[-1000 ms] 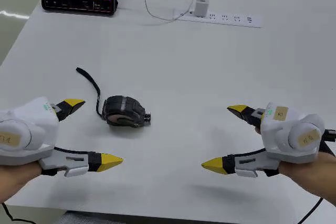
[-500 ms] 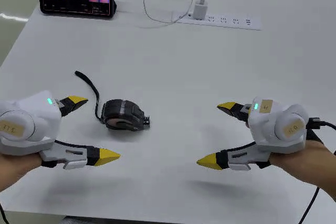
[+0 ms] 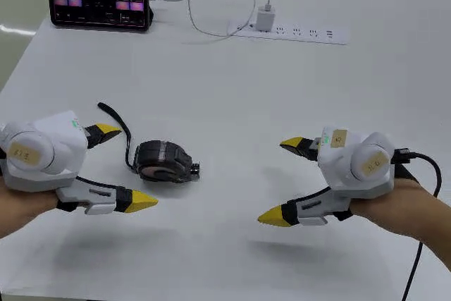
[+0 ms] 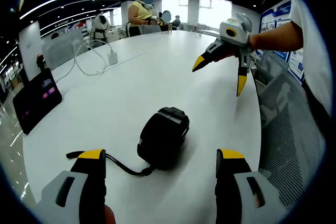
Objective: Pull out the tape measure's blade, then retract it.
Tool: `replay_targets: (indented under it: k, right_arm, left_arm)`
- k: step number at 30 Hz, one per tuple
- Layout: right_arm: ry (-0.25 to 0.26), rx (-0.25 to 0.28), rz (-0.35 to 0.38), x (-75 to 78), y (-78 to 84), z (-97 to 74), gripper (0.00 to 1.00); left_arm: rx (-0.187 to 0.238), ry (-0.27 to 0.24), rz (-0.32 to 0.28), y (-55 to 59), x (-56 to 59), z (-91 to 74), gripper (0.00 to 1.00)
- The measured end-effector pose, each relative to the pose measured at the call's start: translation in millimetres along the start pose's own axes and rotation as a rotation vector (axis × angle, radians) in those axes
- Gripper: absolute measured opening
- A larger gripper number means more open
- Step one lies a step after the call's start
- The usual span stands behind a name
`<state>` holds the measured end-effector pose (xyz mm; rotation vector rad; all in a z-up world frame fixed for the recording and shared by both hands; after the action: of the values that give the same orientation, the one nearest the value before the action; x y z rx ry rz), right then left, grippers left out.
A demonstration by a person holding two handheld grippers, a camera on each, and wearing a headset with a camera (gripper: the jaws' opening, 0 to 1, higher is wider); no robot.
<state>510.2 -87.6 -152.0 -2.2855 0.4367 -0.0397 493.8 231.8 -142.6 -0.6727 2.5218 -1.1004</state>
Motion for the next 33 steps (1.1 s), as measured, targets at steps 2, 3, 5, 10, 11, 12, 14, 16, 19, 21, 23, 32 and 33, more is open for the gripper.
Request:
replay_targets:
  k: [2, 3, 5, 10, 11, 12, 14, 16, 19, 21, 23, 32, 33]
  right_arm:
    - [-0.006, -0.002, -0.003, 0.8, -2.6, 1.4, 0.81]
    - [-0.011, -0.001, -0.001, 1.7, -4.0, 2.5, 0.81]
    - [-0.017, -0.005, -0.006, 2.5, -5.5, 4.6, 0.81]
    - [-0.033, -0.015, -0.021, 6.1, -11.3, 10.8, 0.8]
    - [-0.036, -0.015, -0.024, 7.1, -12.8, 12.0, 0.8]
    - [-0.038, -0.016, -0.027, 7.5, -13.8, 12.7, 0.8]
    - [-0.043, -0.015, -0.032, 8.0, -16.4, 14.2, 0.8]
    - [-0.047, -0.015, -0.04, 7.8, -18.9, 15.1, 0.8]
    - [-0.052, -0.016, -0.047, 8.4, -20.7, 16.4, 0.79]
    - [-0.054, -0.016, -0.049, 8.6, -21.2, 17.3, 0.79]
    - [-0.056, -0.018, -0.051, 9.0, -21.3, 18.1, 0.78]
    - [-0.067, -0.023, -0.052, 9.3, -21.1, 20.4, 0.78]
    - [-0.068, -0.023, -0.052, 9.4, -21.2, 20.6, 0.78]
  left_arm:
    - [-0.01, 0.015, 0.017, -0.8, -1.3, 1.1, 0.83]
    - [-0.012, 0.024, 0.018, -1.2, -2.0, 2.0, 0.83]
    - [-0.019, 0.03, 0.023, -1.1, -3.7, 3.6, 0.83]
    - [-0.04, 0.047, 0.046, -2.8, -8.8, 7.1, 0.81]
    - [-0.045, 0.068, 0.047, -3.1, -9.4, 7.9, 0.78]
    - [-0.046, 0.07, 0.052, -3.5, -10.1, 8.2, 0.75]
    - [-0.049, 0.072, 0.068, -4.3, -11.3, 9.0, 0.72]
    - [-0.056, 0.086, 0.07, -5.0, -12.2, 9.9, 0.69]
    - [-0.066, 0.099, 0.078, -4.9, -13.3, 11.6, 0.64]
    - [-0.072, 0.103, 0.084, -5.6, -14.1, 13.1, 0.63]
    - [-0.078, 0.116, 0.085, -6.1, -14.2, 14.4, 0.59]
    - [-0.094, 0.147, 0.108, -7.1, -16.9, 21.3, 0.5]
    - [-0.097, 0.148, 0.112, -7.1, -17.5, 22.1, 0.49]
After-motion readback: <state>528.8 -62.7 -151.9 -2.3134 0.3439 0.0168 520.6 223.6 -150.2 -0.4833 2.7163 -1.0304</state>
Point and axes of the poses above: the centre of the closed fingertips' face, and the gripper's own axes: z roughly forward along the fingers, x roughly to its right, y roughly out of its underside, the point moved 10 cm from there along -z, roughly backward along the fingers, and after that the axes turned 7 degrees about z, right-handed, at the moved point
